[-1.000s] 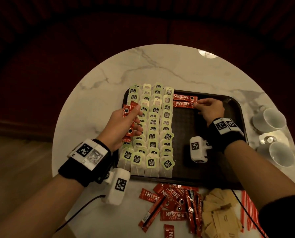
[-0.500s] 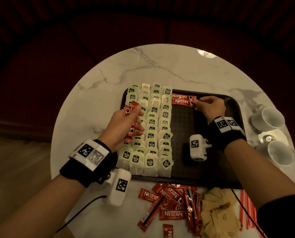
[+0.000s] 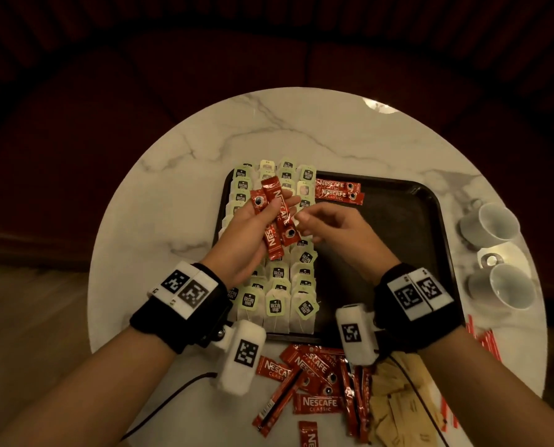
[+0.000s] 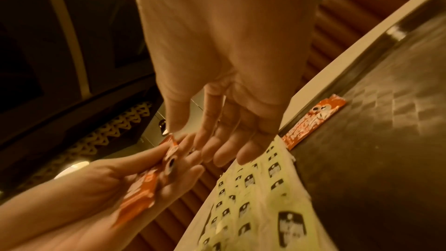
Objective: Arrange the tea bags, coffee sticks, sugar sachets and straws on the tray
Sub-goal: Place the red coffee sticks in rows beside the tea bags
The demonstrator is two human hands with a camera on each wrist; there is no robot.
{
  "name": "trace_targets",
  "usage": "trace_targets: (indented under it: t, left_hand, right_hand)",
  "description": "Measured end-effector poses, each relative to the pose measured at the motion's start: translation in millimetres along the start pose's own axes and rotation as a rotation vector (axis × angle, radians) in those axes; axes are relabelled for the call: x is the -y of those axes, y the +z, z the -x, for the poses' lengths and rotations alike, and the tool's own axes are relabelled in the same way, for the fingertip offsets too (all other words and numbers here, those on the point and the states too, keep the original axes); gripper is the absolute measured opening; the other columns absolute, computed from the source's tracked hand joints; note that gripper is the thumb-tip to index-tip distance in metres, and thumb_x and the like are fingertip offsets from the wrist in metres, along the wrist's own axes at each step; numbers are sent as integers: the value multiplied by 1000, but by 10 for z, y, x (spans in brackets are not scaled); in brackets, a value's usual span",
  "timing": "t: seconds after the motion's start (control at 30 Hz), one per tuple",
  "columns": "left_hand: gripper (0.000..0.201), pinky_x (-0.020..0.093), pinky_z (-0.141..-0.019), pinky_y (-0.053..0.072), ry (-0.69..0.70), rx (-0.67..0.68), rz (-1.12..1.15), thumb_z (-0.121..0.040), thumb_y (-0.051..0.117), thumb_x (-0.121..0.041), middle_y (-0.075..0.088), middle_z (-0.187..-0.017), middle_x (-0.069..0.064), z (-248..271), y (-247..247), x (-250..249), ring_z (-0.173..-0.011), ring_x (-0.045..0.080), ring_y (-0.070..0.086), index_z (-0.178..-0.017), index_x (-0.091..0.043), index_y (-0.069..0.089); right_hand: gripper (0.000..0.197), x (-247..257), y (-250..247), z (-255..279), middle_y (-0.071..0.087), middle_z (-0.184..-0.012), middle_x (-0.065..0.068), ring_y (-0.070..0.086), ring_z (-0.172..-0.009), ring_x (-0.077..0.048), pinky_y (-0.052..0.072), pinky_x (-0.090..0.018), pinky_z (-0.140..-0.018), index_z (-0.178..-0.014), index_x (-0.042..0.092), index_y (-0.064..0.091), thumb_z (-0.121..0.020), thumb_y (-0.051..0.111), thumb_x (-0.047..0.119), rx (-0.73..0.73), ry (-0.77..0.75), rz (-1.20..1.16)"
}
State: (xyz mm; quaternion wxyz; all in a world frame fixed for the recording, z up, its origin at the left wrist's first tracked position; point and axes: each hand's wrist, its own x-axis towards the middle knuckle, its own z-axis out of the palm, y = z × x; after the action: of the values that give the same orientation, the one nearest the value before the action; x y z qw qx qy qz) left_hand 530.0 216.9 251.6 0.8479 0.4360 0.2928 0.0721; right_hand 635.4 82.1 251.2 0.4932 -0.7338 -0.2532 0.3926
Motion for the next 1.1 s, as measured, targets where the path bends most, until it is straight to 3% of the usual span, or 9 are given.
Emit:
trace_targets:
  t: [0.1, 0.2, 0.3, 0.4, 0.5, 0.63, 0.83, 0.97, 1.1]
  left_hand:
    - [29, 23, -75, 56, 3, 10, 47, -103, 39, -18, 65, -125, 1, 18, 27, 24, -103, 6, 67, -126, -12, 55]
    - [28, 25, -81, 56, 21, 33, 15, -103, 39, -20, 65, -126, -4, 41, 32, 54, -104, 6, 67, -126, -15, 55]
    - [29, 31, -86, 56, 39, 46, -56, -103, 41, -21, 66, -125, -3, 52, 15, 71, -110, 13, 66, -126, -15, 56]
    - [24, 36, -84, 59, -8, 3, -57, -102, 44, -23, 67, -121, 4, 49, -15, 79, -104, 20, 68, -120, -17, 58]
    - [26, 35, -71, 57, -50, 8, -99, -102, 42, -32, 70, -111, 6, 55, -91, 68, -80, 19, 69, -118, -26, 62]
    - [31, 22, -47, 37, -74, 19, -169, -101, 42, -39, 61, -76, 0, 47, -202, 70, -46, 6, 39, -123, -27, 60]
    - [32, 19, -42, 25, -142, -37, -203, -101, 43, -38, 52, -71, -1, 46, -245, 82, -45, 5, 30, -120, -16, 56]
    - [32, 19, -42, 24, -157, -54, -229, -101, 43, -38, 52, -72, 0, 55, -250, 86, -45, 6, 31, -118, -14, 55]
    - [32, 18, -41, 25, -162, -52, -254, -102, 42, -37, 52, -73, 0, 68, -253, 77, -45, 6, 32, -119, -13, 55]
  right_hand:
    - [25, -5, 34, 18, 74, -105, -5, 69, -102, -17, 54, -29, -92, -106, 11, 69, -87, 67, 27, 18, 10, -60]
    - [19, -27, 26, 40, 73, -103, -15, 70, -97, -22, 56, -28, -89, -104, 6, 68, -88, 68, 15, 12, 8, -103]
    - [12, -55, -21, 48, 73, -96, -8, 69, -86, -16, 55, -23, -79, -101, 12, 70, -90, 67, 14, -6, 2, -101]
    - [15, -114, -138, 33, 73, -103, -7, 69, -91, -17, 58, -26, -79, -105, 13, 71, -92, 64, 11, -97, -11, -136]
    - [18, -212, -331, -25, 71, -104, -6, 67, -87, -14, 57, -21, -71, -105, 17, 70, -94, 60, 7, -265, 6, -237]
    - [18, -440, -622, -157, 69, -100, -4, 64, -82, -10, 55, -21, -69, -107, 17, 69, -96, 59, 8, -456, 30, -213]
    - [15, -661, -803, -340, 70, -101, 0, 63, -87, -12, 54, -32, -85, -102, 20, 69, -96, 59, 11, -505, 171, -32]
    - [21, -730, -807, -459, 69, -103, -3, 63, -85, -12, 55, -30, -82, -115, 10, 68, -95, 62, 12, -493, 199, 49]
    - [19, -757, -770, -576, 71, -99, -8, 67, -79, -14, 59, -34, -83, -109, 9, 69, -90, 70, 14, -549, 206, 79]
